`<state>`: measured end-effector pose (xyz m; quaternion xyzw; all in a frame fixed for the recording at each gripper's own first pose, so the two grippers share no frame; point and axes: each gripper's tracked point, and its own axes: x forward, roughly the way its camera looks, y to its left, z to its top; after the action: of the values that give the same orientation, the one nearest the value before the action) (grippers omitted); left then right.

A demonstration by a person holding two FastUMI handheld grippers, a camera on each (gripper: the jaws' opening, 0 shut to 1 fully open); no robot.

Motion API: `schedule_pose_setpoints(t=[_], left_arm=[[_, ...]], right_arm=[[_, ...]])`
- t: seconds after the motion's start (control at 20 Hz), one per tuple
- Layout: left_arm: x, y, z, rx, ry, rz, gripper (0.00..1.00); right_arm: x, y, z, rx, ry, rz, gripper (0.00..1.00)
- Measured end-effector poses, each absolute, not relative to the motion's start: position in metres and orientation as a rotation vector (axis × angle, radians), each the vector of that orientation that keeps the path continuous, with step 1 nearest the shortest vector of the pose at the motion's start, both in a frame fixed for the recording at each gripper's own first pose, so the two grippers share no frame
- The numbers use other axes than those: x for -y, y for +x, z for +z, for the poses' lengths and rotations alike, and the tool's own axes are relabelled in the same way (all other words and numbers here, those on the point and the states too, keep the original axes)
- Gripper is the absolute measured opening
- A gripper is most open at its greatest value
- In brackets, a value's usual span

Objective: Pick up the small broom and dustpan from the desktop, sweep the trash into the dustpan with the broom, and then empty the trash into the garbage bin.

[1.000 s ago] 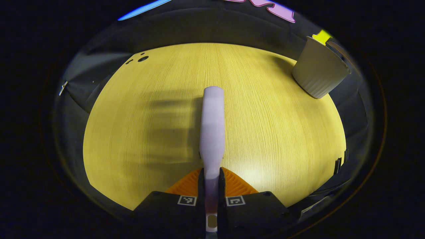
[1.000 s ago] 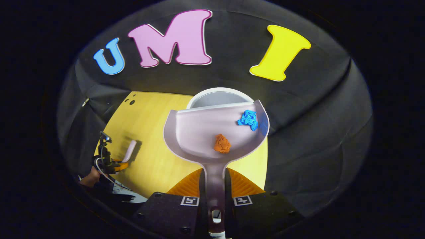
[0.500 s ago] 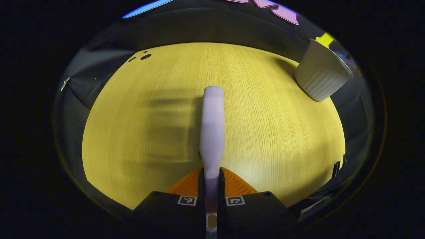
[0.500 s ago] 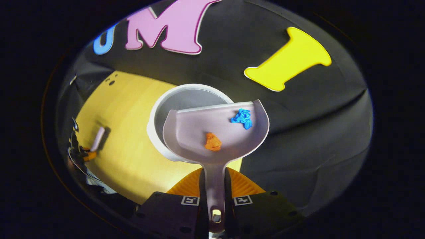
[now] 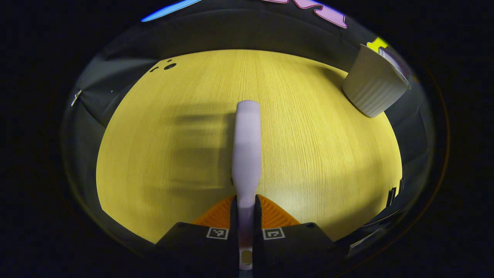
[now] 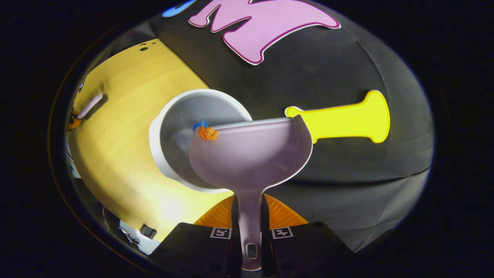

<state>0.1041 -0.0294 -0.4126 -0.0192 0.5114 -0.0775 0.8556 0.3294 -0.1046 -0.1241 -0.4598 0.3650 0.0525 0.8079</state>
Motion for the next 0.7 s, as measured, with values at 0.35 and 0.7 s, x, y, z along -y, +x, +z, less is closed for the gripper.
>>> schedule_pose_setpoints(t=[0.35,0.7], left_arm=[[0.029,0.101,-0.414,-1.073,-0.032,-0.170,0.18],[0.030,0.098,-0.414,-1.071,-0.045,-0.160,0.18]], right_arm=[[0.112,0.335,-0.116,-0.731,-1.288,0.118,0.22],[0.109,0.331,-0.123,-0.729,-1.264,0.128,0.23]])
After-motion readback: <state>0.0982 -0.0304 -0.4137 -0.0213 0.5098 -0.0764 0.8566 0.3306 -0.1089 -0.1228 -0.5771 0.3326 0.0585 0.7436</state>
